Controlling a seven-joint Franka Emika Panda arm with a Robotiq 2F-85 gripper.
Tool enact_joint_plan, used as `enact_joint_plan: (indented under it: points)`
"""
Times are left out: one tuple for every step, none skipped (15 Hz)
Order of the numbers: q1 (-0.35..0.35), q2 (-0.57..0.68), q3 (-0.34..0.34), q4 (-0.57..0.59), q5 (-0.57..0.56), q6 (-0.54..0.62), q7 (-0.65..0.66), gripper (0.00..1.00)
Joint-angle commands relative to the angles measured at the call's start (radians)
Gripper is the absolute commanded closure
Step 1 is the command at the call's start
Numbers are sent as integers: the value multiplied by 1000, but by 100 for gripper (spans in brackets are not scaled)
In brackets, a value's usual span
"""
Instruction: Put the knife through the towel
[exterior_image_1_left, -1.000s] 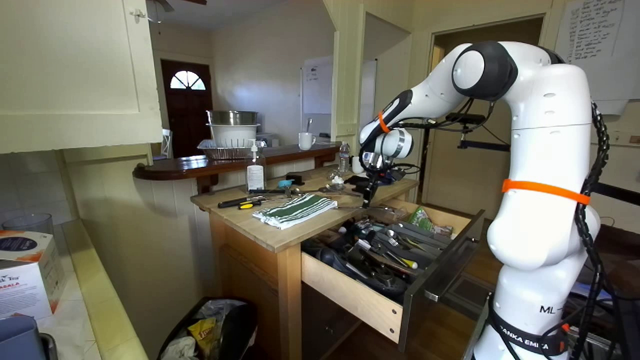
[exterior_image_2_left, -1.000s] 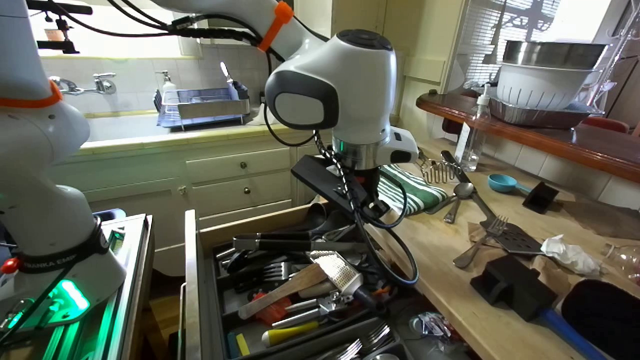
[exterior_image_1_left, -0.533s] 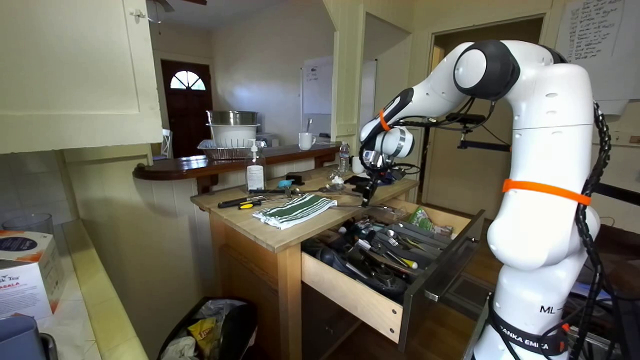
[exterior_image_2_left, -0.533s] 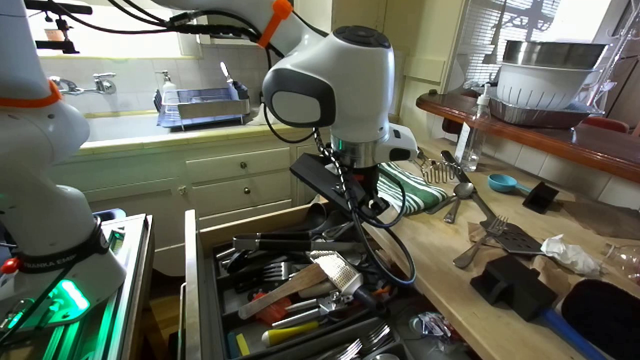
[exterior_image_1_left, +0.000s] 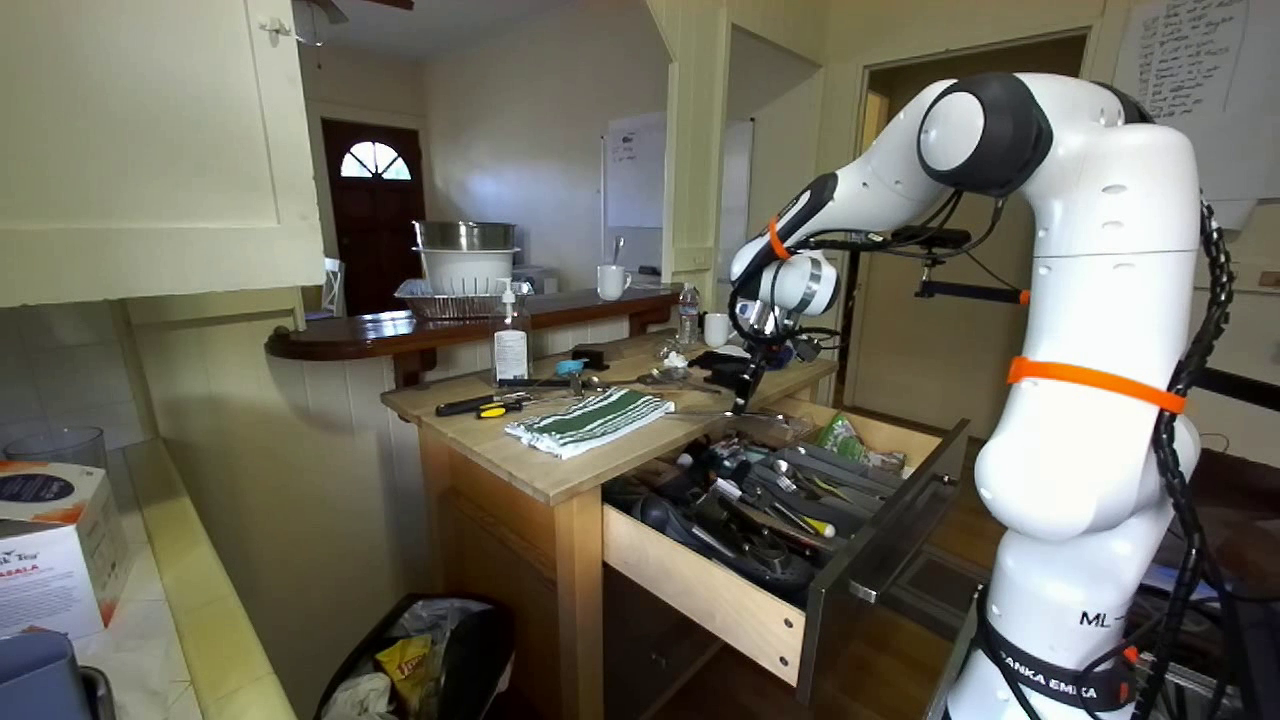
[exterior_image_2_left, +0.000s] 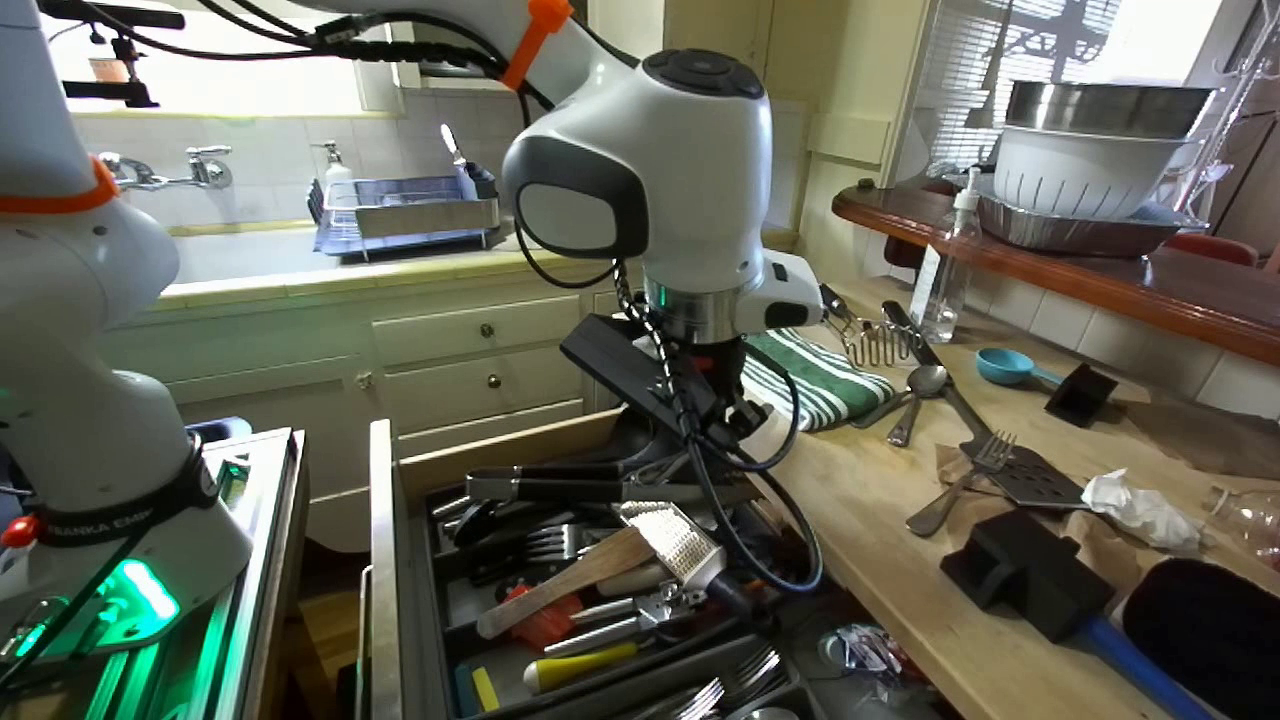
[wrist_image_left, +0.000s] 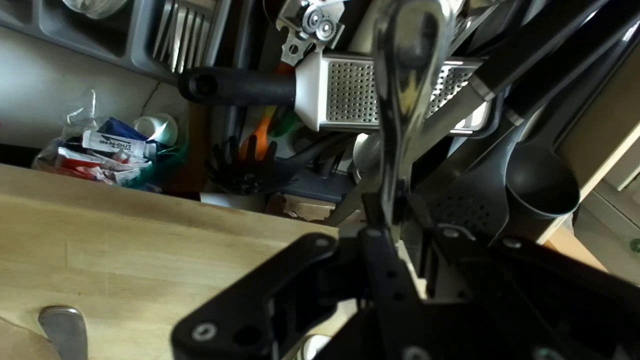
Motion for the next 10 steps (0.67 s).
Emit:
enact_joint_plan:
  points:
    - [7, -27, -18, -26, 27, -16, -36, 96]
    - [8, -26, -18, -25, 33, -11, -38, 96]
    - [8, -25, -18, -23, 39, -8, -36, 96]
    - [9, -23, -18, -20, 42, -10, -33, 96]
    - [10, -22, -18, -19, 45, -8, -32, 96]
    - [11, -20, -17, -17, 47, -8, -28, 96]
    - [12, -17, -17, -16, 44, -6, -22, 96]
    - [13, -16, -17, -15, 45, -7, -23, 96]
    - [14, -14, -17, -13, 42, -8, -18, 96]
    - [14, -12, -17, -12, 42, -6, -16, 96]
